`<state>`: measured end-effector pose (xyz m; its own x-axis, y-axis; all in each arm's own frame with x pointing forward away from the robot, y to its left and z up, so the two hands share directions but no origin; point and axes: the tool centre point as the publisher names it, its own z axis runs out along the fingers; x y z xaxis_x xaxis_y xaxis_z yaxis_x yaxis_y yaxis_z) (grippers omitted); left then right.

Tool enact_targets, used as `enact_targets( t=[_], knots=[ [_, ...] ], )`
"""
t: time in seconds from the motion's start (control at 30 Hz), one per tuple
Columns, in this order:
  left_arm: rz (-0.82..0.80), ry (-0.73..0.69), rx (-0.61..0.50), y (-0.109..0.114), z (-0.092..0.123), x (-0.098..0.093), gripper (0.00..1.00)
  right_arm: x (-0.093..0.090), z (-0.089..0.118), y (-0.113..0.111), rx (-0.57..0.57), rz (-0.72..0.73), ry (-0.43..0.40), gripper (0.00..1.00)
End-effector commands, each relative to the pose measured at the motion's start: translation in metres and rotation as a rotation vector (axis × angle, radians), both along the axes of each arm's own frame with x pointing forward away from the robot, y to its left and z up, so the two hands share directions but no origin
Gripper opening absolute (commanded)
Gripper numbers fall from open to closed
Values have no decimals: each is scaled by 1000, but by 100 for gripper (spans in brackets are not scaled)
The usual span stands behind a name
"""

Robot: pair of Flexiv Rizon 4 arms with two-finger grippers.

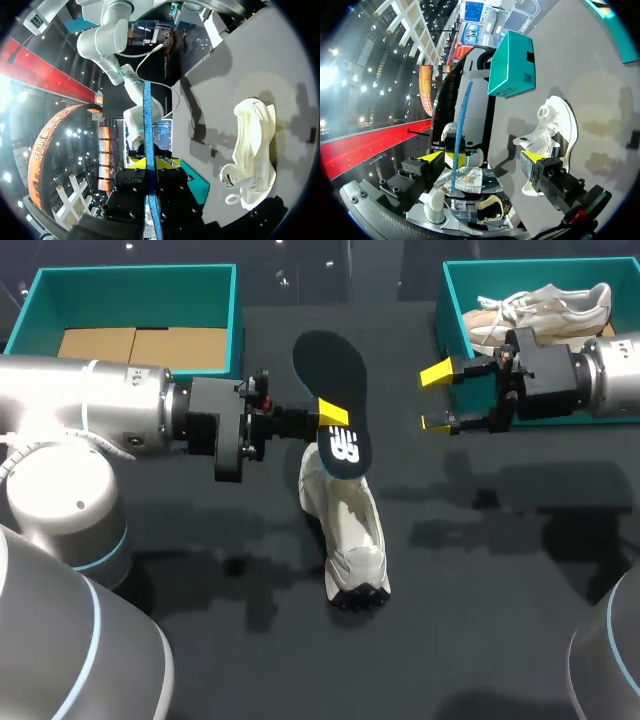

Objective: Take the shoe out of the shoebox, open the shoe tongue, remove and reinsert the insole, then place the shoe into the shoebox

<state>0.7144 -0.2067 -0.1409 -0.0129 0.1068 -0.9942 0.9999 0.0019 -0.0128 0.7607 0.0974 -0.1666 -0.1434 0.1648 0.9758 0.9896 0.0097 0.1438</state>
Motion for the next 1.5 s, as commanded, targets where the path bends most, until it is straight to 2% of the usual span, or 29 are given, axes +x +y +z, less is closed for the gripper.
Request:
enact_targets(
  t=[0.03, 0.43, 0.53, 0.63, 0.7, 0.8, 0.83, 0.87, 1.5],
  knots=[
    [-2, -18, -35, -15, -7, 4, 0, 8, -2, 12, -5, 19, -2, 100],
    [4, -47, -32, -30, -21, 13, 0, 6, -9, 34, 55, 71, -11, 98],
    [2, -50, -31, -33, -23, 11, 0, 6, -8, 40, 60, 85, -12, 85],
    [1, -51, -28, -35, -26, 11, 0, 4, -7, 46, 62, 102, -13, 81],
    [3, -51, -25, -37, -28, 12, 0, 3, -6, 48, 70, 111, -12, 70],
    [1, -60, -22, -38, -29, 10, 0, 2, -6, 51, 77, 117, -8, 62],
    [1, -60, -23, -39, -30, 10, 0, 2, -6, 52, 79, 119, -7, 53],
    [2, -61, -23, -39, -31, 11, 0, 2, -6, 53, 79, 122, -4, 49],
    [47, -81, -16, -45, -41, 9, 0, -3, -7, 69, 142, 147, 12, 23]
  ],
)
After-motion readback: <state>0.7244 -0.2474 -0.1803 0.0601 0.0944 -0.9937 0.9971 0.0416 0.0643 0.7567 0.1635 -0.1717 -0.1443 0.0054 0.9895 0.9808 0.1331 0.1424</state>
